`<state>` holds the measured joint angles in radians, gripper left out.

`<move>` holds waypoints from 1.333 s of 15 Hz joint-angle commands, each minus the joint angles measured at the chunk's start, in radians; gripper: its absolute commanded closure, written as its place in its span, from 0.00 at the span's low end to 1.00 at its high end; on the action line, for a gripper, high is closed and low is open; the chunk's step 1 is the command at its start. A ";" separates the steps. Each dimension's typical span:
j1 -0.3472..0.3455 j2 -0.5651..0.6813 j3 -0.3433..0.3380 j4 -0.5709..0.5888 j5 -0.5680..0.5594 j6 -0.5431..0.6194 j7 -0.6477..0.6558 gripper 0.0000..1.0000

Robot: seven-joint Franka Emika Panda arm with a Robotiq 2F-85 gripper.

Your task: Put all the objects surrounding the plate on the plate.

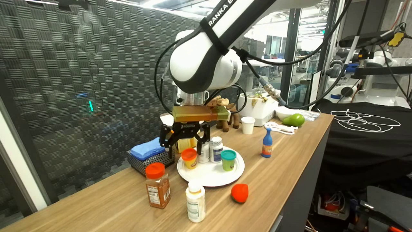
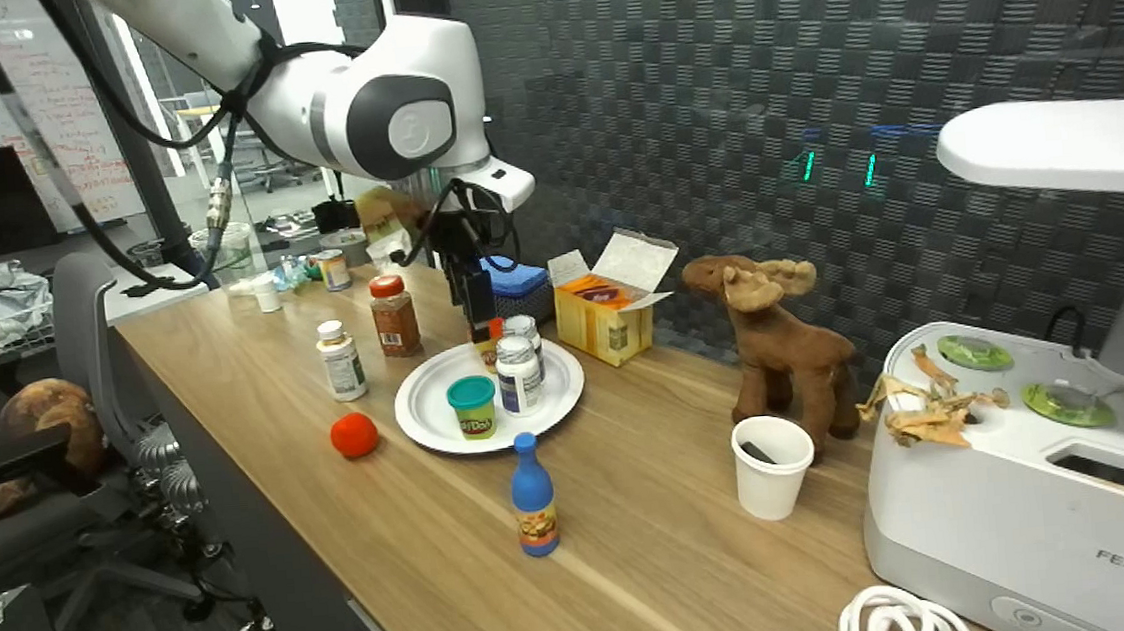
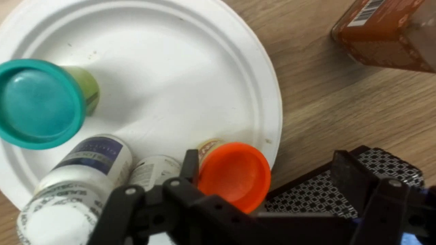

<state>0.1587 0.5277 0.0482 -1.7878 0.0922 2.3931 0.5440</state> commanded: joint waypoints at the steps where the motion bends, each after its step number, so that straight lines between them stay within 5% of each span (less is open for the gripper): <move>1: 0.002 -0.069 0.021 -0.015 0.056 -0.030 -0.060 0.00; 11: 0.040 -0.226 0.020 -0.129 0.036 -0.046 -0.026 0.00; 20: 0.060 -0.341 0.057 -0.210 -0.016 -0.226 -0.060 0.00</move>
<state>0.2083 0.2336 0.0895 -1.9625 0.1005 2.1973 0.5002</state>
